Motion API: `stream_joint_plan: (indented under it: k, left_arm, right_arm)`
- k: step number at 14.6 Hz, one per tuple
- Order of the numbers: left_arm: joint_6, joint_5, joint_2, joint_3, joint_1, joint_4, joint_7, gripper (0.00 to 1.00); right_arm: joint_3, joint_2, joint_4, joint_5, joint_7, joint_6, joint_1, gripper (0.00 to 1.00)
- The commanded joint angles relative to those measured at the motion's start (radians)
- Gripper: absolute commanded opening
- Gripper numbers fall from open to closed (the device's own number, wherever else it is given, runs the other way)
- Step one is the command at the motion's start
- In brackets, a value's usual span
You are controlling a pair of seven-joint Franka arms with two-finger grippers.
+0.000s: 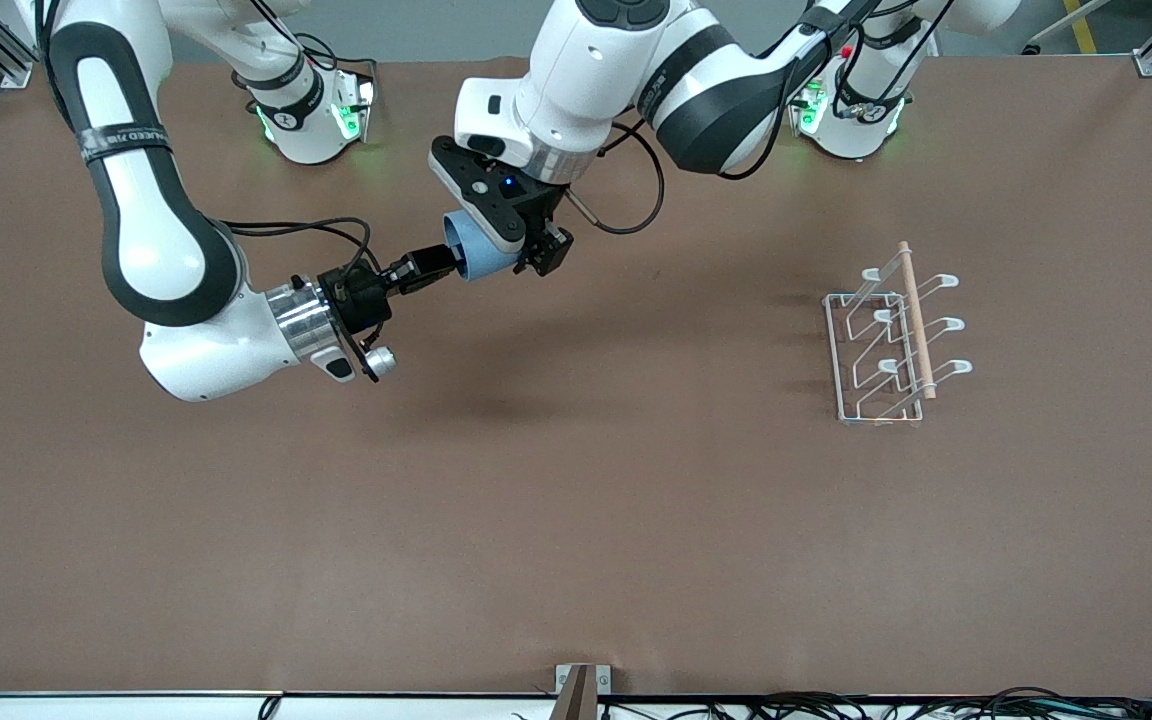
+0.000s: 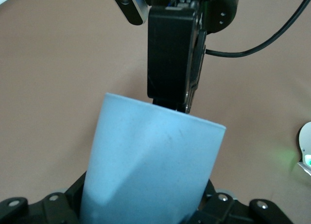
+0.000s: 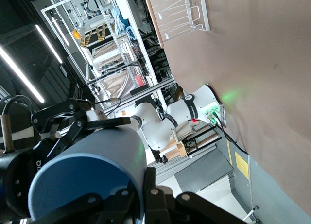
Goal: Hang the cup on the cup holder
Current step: 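Grasp the blue cup's base with the left gripper, then carry the cup with the left gripper while the right gripper withdraws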
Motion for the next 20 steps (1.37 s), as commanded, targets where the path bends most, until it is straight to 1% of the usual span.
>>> stream_joint_plan:
  k: [1, 2, 3, 4, 6, 7, 8, 10, 13, 15, 17, 19, 20]
  left_arm:
    - [-0.007, 0.072, 0.017, 0.007, -0.012, 0.025, -0.008, 0.21]
    - [-0.016, 0.084, 0.013, 0.007, -0.011, 0.025, -0.006, 0.21]
    - [-0.037, 0.095, 0.007, 0.007, -0.006, 0.025, -0.008, 0.21]
    - [-0.08, 0.125, -0.003, 0.007, -0.006, 0.025, -0.008, 0.21]
    - [-0.154, 0.144, -0.023, 0.007, 0.0, 0.025, -0.008, 0.21]
    - [-0.196, 0.153, -0.03, 0.007, 0.003, 0.025, -0.008, 0.21]
    - [-0.252, 0.172, -0.033, 0.007, 0.005, 0.025, -0.008, 0.21]
    - [-0.371, 0.193, -0.058, 0.012, 0.009, 0.025, -0.008, 0.21]
    - [-0.569, 0.276, -0.07, 0.012, 0.029, 0.023, -0.008, 0.21]
    - [-0.67, 0.308, -0.075, 0.012, 0.064, 0.017, -0.006, 0.21]
    - [-0.775, 0.369, -0.069, 0.012, 0.095, 0.012, 0.033, 0.21]
    - [-0.853, 0.457, -0.069, 0.012, 0.152, -0.013, 0.18, 0.21]
    - [-0.872, 0.487, -0.069, 0.012, 0.19, -0.03, 0.26, 0.18]
  right_arm:
    - [-0.003, -0.01, -0.001, 0.028, 0.015, -0.007, 0.005, 0.24]
    - [-0.005, -0.01, -0.001, 0.027, 0.015, -0.004, 0.008, 0.99]
    - [-0.005, -0.011, -0.001, 0.027, 0.015, -0.004, 0.007, 1.0]
    - [-0.005, -0.011, 0.0, 0.022, 0.012, -0.003, 0.004, 1.0]
    - [-0.009, -0.013, 0.016, 0.004, 0.011, -0.001, -0.002, 1.0]
    - [-0.015, -0.016, 0.016, -0.016, 0.011, 0.004, -0.004, 1.0]
    - [-0.023, -0.017, 0.017, -0.065, 0.012, 0.011, -0.006, 1.0]
    - [-0.054, -0.029, 0.026, -0.213, 0.014, 0.089, -0.009, 1.0]
    - [-0.084, -0.057, 0.025, -0.408, 0.014, 0.201, -0.015, 1.0]
    - [-0.1, -0.088, 0.025, -0.581, 0.014, 0.284, -0.019, 1.0]
    - [-0.12, -0.088, 0.045, -0.68, 0.006, 0.281, -0.056, 1.0]
    - [-0.124, -0.092, 0.087, -0.816, 0.003, 0.269, -0.111, 1.0]
    - [-0.124, -0.089, 0.12, -0.868, 0.002, 0.248, -0.136, 1.0]
